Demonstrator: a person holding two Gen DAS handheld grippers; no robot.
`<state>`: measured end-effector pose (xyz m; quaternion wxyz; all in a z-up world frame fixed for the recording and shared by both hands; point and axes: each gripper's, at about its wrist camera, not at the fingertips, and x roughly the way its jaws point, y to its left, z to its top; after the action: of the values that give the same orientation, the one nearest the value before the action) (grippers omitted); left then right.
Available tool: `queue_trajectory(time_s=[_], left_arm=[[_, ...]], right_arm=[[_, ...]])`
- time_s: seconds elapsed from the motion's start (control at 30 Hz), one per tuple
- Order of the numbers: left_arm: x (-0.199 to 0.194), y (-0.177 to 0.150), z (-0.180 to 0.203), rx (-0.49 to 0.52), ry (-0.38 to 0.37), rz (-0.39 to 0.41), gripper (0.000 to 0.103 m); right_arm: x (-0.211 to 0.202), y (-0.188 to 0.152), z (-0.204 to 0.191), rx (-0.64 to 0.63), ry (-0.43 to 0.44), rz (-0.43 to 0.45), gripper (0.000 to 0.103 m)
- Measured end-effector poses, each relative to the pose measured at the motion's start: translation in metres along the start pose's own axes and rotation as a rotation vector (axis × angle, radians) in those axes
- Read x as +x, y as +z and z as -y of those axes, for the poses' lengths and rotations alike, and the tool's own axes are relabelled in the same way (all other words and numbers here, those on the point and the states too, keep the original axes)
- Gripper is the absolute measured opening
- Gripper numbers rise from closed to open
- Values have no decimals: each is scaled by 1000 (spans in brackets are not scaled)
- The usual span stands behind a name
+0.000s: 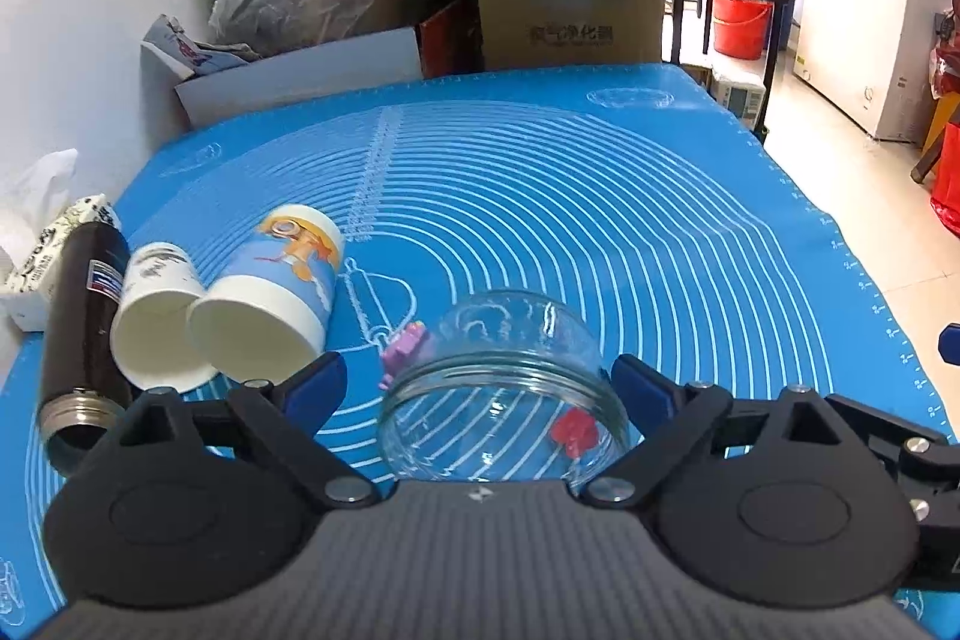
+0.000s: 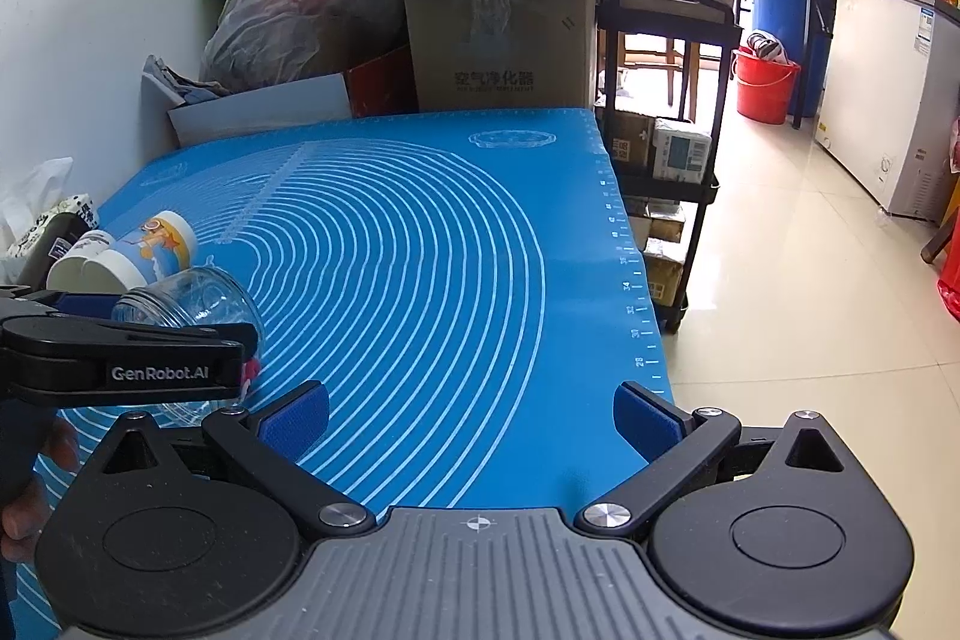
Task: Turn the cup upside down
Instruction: 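Lift the glass jar with the left tool and carry it toward the right tool, then close the right tool on the glass jar while the left tool opens and releases it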
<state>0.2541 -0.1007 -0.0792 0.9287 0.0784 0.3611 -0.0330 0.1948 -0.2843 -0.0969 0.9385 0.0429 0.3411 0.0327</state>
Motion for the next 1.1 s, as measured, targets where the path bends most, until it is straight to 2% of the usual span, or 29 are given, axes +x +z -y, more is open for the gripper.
queue_trajectory(time_s=[0.37, 0.67, 0.87, 1.1], left_arm=[[-56, 6, -38, -56, -9, 90, 97], [-86, 2, -86, -90, 14, 64, 97], [-93, -12, -127, -140, 71, 67, 97], [-84, -29, -169, -202, 102, 44, 97]], right_arm=[[-31, 15, -16, -24, 22, 36, 103], [-49, 31, -39, -44, 59, 37, 103], [-44, 54, -57, -38, 150, -35, 103], [-3, 94, -66, 58, 248, -208, 99]])
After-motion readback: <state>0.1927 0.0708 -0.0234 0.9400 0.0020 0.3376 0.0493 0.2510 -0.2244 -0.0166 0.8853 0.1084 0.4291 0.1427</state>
